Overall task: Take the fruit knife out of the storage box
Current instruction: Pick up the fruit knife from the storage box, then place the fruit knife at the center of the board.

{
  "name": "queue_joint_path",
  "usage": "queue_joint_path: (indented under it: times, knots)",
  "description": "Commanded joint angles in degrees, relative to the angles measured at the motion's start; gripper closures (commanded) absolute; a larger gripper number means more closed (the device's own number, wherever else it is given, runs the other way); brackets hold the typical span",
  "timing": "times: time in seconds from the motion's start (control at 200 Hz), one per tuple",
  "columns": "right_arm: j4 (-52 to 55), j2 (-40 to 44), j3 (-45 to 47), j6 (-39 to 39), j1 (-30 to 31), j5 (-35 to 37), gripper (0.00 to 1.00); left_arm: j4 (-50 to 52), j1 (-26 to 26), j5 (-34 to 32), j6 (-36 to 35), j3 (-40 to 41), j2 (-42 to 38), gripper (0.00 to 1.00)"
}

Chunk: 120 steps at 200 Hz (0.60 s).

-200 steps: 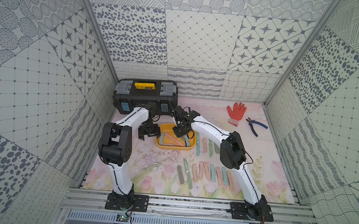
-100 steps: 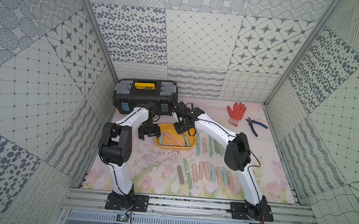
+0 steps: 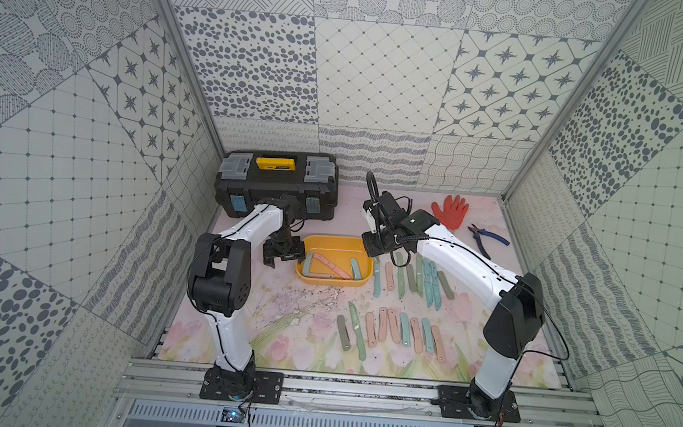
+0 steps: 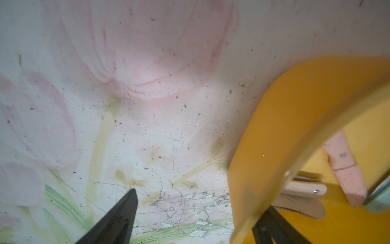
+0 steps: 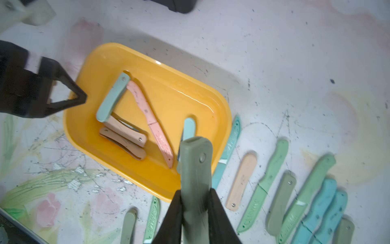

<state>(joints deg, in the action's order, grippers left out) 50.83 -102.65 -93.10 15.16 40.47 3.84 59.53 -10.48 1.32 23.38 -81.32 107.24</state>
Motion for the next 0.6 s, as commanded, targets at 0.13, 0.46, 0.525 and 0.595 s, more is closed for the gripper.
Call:
queue_joint_path:
  times: [0.13,0.46,0.525,0.595]
  knots:
    - [-5.1,8.26,12.61,0.62,-7.46,0.49,0.81,1.65,-0.06,0.91,-0.13,-0.86,-0.28,0.19]
    - [-6.37,13.37,24.07,-3.09,-18.42,1.72,0.81,1.47,0.01,1.28,-0.09,-0.83,-0.37,0.19]
    - [-5.62,12.77,24.9,-5.18,-20.44,2.92,0.81,1.39,-0.04,1.49,-0.08,-0.85,-0.33,0.19]
    - [-5.53,11.72,25.68,-7.35,-22.56,3.3,0.8,1.38,-0.07,1.55,-0.08,-0.85,-0.25,0.19]
